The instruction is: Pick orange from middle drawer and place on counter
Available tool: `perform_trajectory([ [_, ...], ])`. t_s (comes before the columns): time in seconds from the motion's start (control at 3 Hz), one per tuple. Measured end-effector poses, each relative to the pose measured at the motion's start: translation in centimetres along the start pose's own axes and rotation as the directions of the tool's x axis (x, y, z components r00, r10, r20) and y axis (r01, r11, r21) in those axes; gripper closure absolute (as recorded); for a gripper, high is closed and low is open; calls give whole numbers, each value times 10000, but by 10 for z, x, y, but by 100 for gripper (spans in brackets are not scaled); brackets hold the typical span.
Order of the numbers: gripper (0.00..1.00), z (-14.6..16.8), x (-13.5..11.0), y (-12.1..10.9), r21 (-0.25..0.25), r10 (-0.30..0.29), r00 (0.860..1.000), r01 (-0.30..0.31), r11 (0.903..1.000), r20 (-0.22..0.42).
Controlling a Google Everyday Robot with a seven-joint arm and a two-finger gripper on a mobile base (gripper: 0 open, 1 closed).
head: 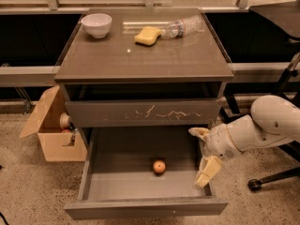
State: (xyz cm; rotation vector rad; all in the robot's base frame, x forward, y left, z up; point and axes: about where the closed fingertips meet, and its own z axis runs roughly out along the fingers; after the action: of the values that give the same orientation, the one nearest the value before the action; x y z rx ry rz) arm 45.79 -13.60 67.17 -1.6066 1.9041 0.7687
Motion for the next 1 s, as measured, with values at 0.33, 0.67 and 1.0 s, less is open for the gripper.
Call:
perform_trajectory([
  [0.33, 0, 11, 7, -5, -156, 123, 9999, -124, 9998, -74],
  [0.67, 0, 49, 34, -25, -447, 315, 9978, -342, 9984, -587],
  [1.0, 0, 84, 60, -40, -631, 286, 9955, -344, 9974, -905],
])
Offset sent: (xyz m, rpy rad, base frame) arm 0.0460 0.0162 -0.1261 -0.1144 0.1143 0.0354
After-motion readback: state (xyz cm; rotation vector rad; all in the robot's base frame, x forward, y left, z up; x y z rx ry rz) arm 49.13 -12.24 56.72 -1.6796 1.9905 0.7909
